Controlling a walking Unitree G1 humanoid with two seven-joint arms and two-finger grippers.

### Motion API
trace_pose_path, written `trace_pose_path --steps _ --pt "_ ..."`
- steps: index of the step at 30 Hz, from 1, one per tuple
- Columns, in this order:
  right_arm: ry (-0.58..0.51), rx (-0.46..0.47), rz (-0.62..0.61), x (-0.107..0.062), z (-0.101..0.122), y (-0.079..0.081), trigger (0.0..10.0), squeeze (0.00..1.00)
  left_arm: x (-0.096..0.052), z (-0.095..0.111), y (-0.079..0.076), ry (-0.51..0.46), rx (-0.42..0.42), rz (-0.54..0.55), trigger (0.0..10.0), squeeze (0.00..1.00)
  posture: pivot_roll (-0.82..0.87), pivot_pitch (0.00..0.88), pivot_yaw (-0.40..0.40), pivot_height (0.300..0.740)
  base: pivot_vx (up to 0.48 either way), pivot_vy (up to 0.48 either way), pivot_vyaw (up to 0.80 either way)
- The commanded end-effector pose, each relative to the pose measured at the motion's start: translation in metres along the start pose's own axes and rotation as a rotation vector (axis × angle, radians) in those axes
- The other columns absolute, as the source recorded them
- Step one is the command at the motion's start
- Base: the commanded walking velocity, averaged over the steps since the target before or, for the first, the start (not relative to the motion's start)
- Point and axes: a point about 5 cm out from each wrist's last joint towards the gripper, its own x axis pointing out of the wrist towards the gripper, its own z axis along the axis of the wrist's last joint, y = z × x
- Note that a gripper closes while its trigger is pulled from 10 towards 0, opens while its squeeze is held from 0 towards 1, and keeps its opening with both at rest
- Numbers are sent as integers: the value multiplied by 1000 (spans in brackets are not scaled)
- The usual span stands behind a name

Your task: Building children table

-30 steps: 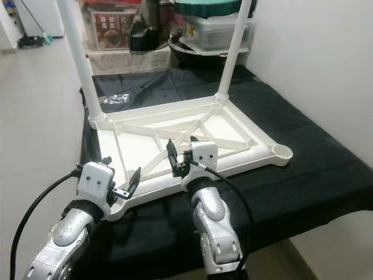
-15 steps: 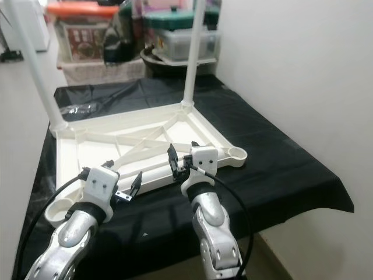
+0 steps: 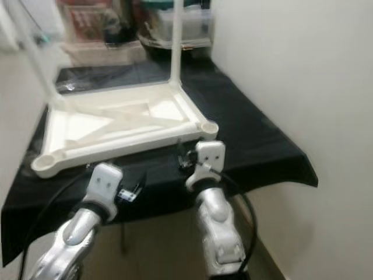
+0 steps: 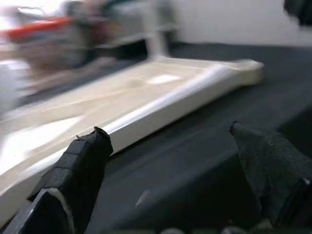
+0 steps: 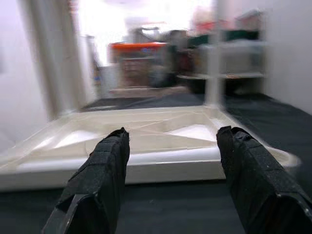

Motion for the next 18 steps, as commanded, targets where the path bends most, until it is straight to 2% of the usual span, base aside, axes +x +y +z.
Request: trace_pose_path --steps 1,6,8,18 --pt "14 8 -1 -2 -4 2 10000 0 -3 -11 0 51 8 -2 10000 0 35 49 -23 740 0 0 0" --pt "20 15 18 -3 -5 4 10000 0 -3 -13 -1 61 2 3 10000 0 32 53 -23 740 0 0 0" --pt "36 22 60 -9 -8 9 10000 0 -4 -13 -2 60 -14 6 10000 0 31 54 -25 740 0 0 0" --pt "82 7 66 -21 -20 10 10000 0 -7 -14 -6 64 -21 -9 10000 0 30 49 -27 740 0 0 0"
